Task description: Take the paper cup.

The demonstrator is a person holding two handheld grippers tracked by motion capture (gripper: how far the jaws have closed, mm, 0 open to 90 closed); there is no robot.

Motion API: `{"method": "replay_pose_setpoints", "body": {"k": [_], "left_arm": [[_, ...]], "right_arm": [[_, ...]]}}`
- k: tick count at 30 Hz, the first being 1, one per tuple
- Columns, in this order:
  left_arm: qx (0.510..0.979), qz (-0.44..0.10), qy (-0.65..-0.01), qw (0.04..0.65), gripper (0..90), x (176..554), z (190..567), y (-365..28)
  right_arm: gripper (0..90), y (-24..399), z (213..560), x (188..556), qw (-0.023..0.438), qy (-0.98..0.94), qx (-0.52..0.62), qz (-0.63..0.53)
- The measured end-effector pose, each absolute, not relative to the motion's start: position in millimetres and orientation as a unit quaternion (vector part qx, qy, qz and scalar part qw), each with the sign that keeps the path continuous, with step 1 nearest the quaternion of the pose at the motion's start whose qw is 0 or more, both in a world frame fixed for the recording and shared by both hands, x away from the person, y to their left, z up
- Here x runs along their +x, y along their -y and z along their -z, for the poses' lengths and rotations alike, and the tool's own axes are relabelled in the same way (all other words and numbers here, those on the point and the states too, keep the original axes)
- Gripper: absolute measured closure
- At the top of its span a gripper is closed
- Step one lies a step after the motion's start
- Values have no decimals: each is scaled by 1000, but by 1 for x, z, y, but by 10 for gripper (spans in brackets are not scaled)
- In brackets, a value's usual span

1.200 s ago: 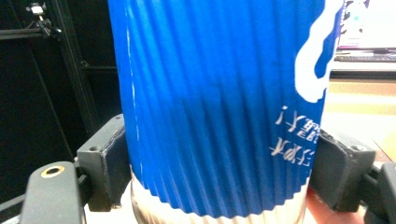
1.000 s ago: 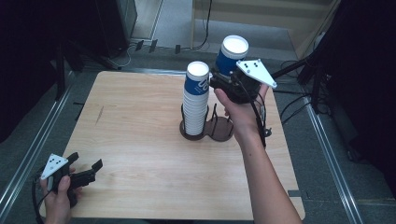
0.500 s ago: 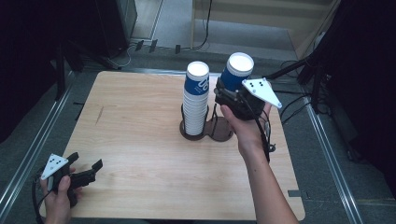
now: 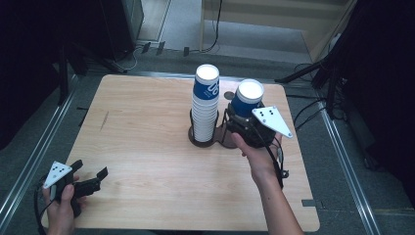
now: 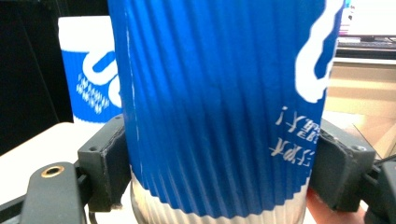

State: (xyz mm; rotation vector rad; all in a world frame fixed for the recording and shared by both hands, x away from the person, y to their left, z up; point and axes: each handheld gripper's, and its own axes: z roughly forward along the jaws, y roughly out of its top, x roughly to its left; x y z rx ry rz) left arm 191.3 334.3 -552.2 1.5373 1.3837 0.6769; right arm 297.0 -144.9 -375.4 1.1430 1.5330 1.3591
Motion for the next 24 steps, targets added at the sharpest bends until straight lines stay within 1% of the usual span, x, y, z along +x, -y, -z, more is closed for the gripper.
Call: {"method": "replay_pose_setpoints", "body": {"k": [8, 14, 24], "left_arm": [[626, -274, -563, 465, 15, 191, 552, -334], [626, -276, -564, 463, 15, 191, 552, -335], [623, -286, -566, 458, 15, 193, 552, -333]], "right_arm": [[187, 145, 398, 285, 381, -609, 449, -531], [186, 146, 413, 279, 367, -611, 454, -534], [186, 150, 437, 266, 365, -617, 457, -527]]}}
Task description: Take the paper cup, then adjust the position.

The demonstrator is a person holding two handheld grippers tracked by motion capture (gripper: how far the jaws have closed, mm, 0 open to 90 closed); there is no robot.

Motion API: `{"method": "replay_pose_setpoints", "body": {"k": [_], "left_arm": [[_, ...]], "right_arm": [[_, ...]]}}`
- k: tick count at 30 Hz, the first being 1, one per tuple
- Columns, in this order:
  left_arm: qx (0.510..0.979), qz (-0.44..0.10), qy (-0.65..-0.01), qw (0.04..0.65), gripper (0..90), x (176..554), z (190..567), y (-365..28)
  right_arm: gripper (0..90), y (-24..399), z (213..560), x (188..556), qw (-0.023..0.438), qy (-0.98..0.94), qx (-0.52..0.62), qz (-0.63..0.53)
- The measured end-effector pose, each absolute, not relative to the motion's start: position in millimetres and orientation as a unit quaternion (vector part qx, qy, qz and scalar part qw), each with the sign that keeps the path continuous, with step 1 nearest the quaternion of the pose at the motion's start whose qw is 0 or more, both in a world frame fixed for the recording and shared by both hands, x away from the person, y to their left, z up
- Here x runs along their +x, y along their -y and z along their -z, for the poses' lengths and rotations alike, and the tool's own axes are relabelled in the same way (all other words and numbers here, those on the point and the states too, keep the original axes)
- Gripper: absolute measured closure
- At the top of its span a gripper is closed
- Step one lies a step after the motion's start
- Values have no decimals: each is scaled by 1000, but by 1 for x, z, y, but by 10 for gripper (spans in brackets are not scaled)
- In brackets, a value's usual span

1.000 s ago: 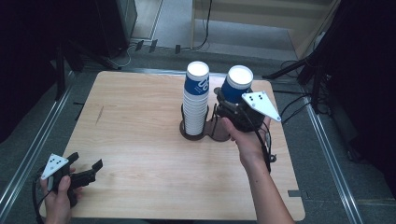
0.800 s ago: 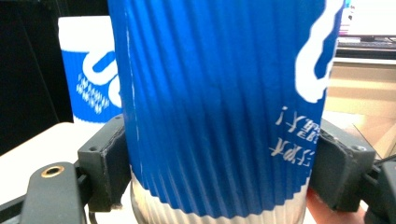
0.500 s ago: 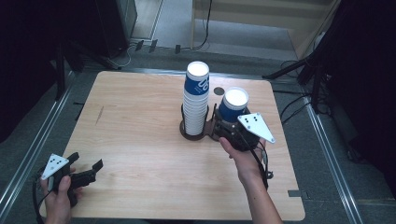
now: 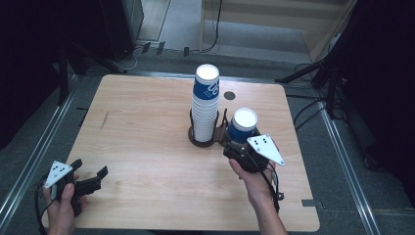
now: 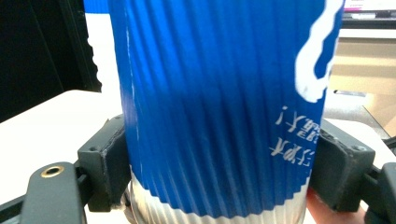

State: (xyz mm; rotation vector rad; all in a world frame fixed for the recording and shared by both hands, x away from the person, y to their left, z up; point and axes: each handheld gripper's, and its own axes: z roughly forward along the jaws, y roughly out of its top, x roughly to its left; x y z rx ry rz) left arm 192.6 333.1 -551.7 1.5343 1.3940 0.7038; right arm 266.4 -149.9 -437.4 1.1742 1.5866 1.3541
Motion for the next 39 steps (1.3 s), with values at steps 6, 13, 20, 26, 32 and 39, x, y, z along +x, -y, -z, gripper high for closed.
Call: {"method": "replay_pose_setpoints", "body": {"k": [6, 13, 20, 26, 32, 39], "left_arm": [[635, -284, -559, 451, 15, 193, 551, -332], [642, -275, -545, 464, 15, 191, 540, -327], [646, -269, -532, 477, 15, 190, 529, -317], [651, -267, -520, 484, 15, 191, 522, -306], [663, -260, -494, 499, 15, 189, 506, -288], [667, -248, -474, 518, 15, 186, 493, -278]], "right_arm": [[187, 153, 448, 263, 364, -620, 461, -521], [187, 152, 461, 260, 368, -629, 453, -513], [187, 145, 468, 258, 371, -639, 448, -503], [188, 141, 469, 256, 374, -646, 442, -498], [187, 133, 473, 254, 376, -658, 429, -492], [187, 121, 474, 252, 381, -668, 414, -487]]}}
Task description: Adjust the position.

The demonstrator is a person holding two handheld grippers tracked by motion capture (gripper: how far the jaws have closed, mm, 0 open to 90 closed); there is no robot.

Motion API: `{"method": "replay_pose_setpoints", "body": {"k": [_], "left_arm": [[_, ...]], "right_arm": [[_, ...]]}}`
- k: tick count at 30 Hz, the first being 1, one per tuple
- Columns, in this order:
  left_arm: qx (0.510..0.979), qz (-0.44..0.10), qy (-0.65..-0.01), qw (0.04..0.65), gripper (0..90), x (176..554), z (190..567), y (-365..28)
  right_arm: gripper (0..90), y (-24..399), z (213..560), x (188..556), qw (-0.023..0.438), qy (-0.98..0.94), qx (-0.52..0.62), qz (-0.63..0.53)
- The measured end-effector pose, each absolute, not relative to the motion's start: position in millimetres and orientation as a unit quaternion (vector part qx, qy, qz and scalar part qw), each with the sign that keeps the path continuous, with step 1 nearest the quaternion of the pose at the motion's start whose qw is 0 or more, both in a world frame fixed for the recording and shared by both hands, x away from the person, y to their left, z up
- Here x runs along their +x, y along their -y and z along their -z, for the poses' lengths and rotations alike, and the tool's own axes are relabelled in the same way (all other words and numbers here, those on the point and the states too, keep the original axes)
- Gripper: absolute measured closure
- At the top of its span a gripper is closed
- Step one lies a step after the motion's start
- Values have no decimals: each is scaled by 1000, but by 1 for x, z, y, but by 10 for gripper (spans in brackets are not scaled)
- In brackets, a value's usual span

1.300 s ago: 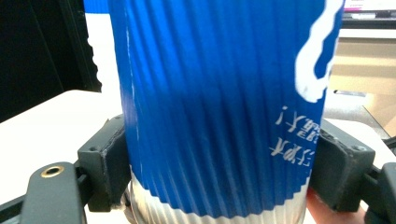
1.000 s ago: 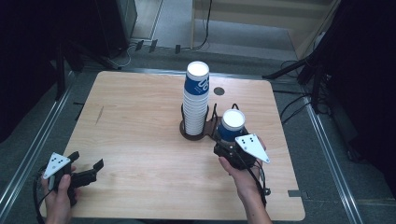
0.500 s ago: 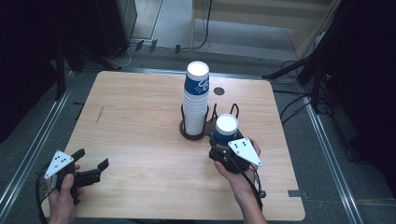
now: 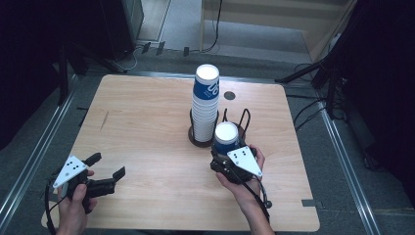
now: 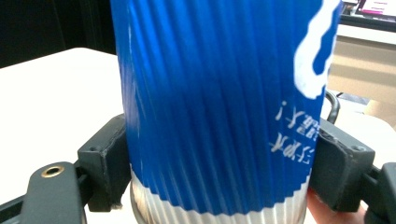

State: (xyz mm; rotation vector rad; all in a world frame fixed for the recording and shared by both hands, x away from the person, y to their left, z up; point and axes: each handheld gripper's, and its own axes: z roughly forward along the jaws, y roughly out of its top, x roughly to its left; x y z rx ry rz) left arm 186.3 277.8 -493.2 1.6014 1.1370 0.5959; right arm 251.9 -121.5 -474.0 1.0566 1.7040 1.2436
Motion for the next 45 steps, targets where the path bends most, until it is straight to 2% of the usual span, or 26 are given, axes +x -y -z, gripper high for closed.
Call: {"method": "replay_pose_setpoints", "body": {"k": [4, 16, 28, 45], "left_arm": [[672, -261, -465, 513, 15, 188, 485, -267], [693, -212, -435, 534, 15, 203, 470, -230], [709, -206, -409, 536, 15, 215, 456, -196], [726, -167, -372, 553, 15, 217, 450, -177]], "right_arm": [[187, 114, 474, 250, 386, -674, 404, -483], [190, 106, 475, 245, 395, -686, 387, -474], [184, 100, 475, 243, 404, -690, 373, -471], [193, 79, 478, 231, 445, -711, 315, -444]]}}
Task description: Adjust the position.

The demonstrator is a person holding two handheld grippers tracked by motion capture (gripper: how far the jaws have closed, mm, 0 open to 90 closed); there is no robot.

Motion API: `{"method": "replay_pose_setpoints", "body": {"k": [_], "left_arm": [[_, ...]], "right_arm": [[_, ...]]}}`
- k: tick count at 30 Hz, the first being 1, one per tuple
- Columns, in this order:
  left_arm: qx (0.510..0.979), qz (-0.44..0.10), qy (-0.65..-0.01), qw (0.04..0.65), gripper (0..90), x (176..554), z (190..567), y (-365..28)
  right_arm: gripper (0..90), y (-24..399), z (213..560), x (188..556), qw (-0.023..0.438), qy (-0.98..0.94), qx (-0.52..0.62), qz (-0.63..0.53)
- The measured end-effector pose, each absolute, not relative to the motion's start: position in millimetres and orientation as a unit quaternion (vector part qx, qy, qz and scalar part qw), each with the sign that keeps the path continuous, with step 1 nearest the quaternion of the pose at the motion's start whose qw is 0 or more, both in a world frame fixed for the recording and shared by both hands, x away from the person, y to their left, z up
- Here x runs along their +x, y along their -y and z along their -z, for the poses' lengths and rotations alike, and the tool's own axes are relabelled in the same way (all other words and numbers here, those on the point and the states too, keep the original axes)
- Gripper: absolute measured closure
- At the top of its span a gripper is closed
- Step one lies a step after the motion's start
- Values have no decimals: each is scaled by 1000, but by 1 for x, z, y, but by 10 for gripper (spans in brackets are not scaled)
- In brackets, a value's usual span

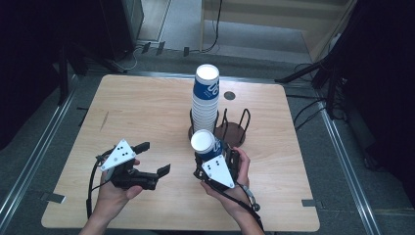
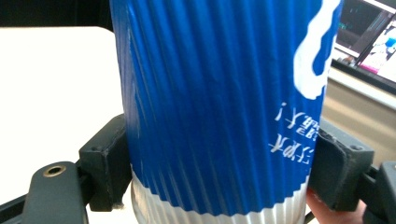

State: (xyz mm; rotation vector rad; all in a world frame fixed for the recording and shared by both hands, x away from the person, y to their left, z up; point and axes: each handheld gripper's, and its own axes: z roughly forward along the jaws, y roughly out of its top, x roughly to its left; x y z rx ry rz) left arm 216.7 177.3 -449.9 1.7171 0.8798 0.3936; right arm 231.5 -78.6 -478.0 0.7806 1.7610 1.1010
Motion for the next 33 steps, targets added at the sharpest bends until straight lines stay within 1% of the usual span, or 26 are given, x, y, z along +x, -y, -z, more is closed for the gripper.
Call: {"method": "replay_pose_setpoints", "body": {"k": [2, 9, 10, 16, 23, 31, 33], "left_arm": [[729, -164, -369, 552, 15, 217, 450, -174], [739, -158, -355, 550, 16, 215, 449, -167], [738, -162, -353, 551, 42, 214, 447, -166], [740, -165, -347, 552, 53, 212, 446, -164], [743, -173, -334, 553, 65, 209, 446, -160], [748, -184, -319, 553, 73, 207, 447, -157], [750, -188, -314, 551, 90, 206, 447, -156]], "right_arm": [[194, 75, 480, 228, 462, -716, 296, -432], [196, 68, 485, 224, 488, -722, 266, -412], [197, 66, 486, 222, 498, -723, 255, -405], [199, 62, 487, 219, 519, -727, 228, -388], [199, 55, 487, 215, 535, -734, 202, -367], [199, 50, 487, 211, 541, -742, 177, -355], [199, 49, 487, 211, 542, -742, 173, -355]]}}
